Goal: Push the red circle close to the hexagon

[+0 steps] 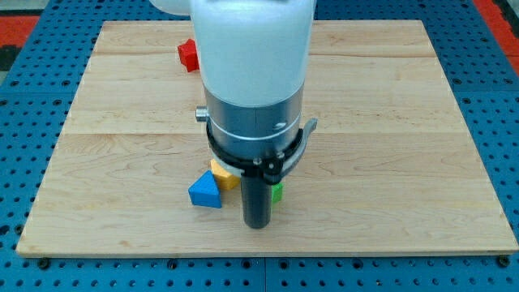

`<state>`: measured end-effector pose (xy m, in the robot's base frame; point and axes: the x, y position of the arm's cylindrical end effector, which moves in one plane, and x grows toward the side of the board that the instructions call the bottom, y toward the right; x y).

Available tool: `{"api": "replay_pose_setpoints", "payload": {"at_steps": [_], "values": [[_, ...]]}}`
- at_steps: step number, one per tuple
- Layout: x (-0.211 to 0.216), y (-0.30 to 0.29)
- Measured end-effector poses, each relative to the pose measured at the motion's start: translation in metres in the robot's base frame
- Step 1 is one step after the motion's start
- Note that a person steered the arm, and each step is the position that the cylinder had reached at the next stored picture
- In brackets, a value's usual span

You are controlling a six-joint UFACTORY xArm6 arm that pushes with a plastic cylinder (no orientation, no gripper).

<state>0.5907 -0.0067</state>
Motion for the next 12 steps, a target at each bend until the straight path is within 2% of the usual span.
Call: {"api": "replay_pose_setpoints", "payload": {"at_steps": [1,2,4,5,6,7,8,10,12], "values": [[0.012,0.026],[-0.046,0.078],[-0.274,0.049],[-0.349,0.008],[-0.384,-0.046],[-0.398,-0.086],[-0.383,-0.103],[-0.336,-0.062],[-0.282,-0.058]]}}
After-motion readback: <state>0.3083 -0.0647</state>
